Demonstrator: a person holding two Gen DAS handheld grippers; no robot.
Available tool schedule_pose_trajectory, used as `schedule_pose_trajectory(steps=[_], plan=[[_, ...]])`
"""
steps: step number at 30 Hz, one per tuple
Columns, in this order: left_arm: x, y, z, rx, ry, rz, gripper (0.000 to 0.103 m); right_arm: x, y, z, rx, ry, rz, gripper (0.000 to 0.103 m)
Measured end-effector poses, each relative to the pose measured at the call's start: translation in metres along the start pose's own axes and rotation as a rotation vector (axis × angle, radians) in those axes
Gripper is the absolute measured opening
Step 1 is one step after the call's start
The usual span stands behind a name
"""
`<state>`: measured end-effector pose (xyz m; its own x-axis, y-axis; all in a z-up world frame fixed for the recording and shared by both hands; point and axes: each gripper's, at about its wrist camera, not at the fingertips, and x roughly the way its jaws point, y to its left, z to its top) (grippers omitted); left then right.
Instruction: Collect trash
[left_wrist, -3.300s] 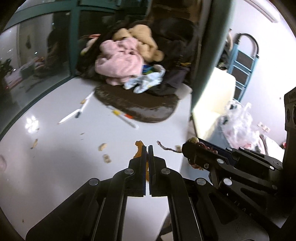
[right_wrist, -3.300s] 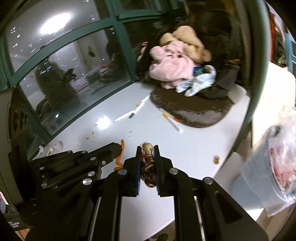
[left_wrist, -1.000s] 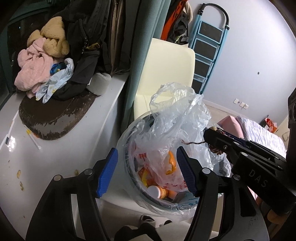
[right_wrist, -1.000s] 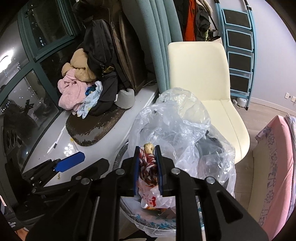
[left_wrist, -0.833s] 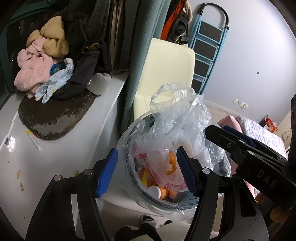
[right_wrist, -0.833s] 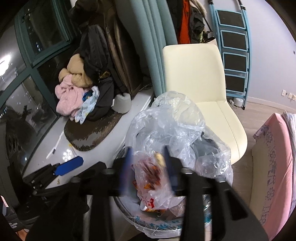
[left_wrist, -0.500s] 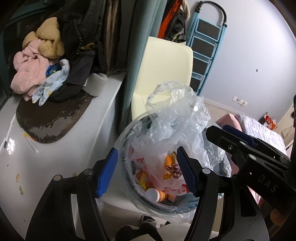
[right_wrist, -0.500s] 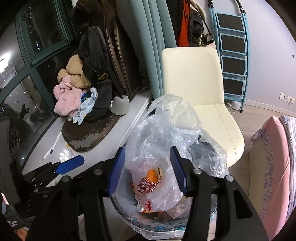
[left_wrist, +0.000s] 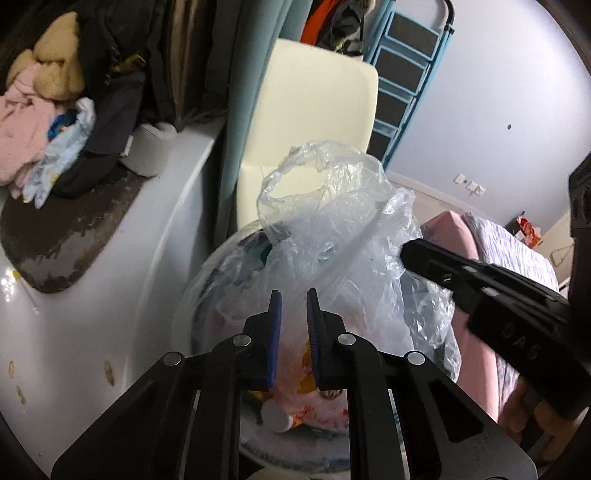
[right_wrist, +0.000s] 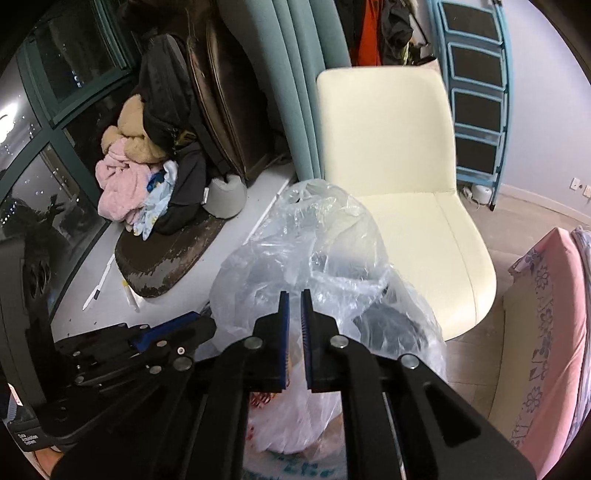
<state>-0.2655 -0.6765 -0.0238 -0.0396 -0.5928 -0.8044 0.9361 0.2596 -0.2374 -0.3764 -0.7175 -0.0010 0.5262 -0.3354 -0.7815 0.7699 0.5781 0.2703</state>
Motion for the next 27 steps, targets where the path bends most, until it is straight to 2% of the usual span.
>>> schedule_pose_trajectory(steps=[13, 19, 23, 27], plan=[[0.059, -0.005, 0.002, -0.009, 0.156, 0.015, 0.011, 0.059, -0.021, -0.014, 0.009, 0.215, 0.033, 0.008], [0.091, 0.005, 0.0, -0.029, 0.318, 0.006, 0.009, 0.08, -0.024, -0.024, 0.04, 0.317, 0.008, 0.008], [0.104, 0.004, 0.0, 0.069, 0.372, 0.015, 0.009, 0.089, -0.024, -0.03, 0.055, 0.345, -0.008, 0.008], [0.123, 0.007, -0.003, 0.134, 0.482, 0.004, 0.009, 0.103, -0.028, -0.04, 0.097, 0.437, -0.018, 0.008]])
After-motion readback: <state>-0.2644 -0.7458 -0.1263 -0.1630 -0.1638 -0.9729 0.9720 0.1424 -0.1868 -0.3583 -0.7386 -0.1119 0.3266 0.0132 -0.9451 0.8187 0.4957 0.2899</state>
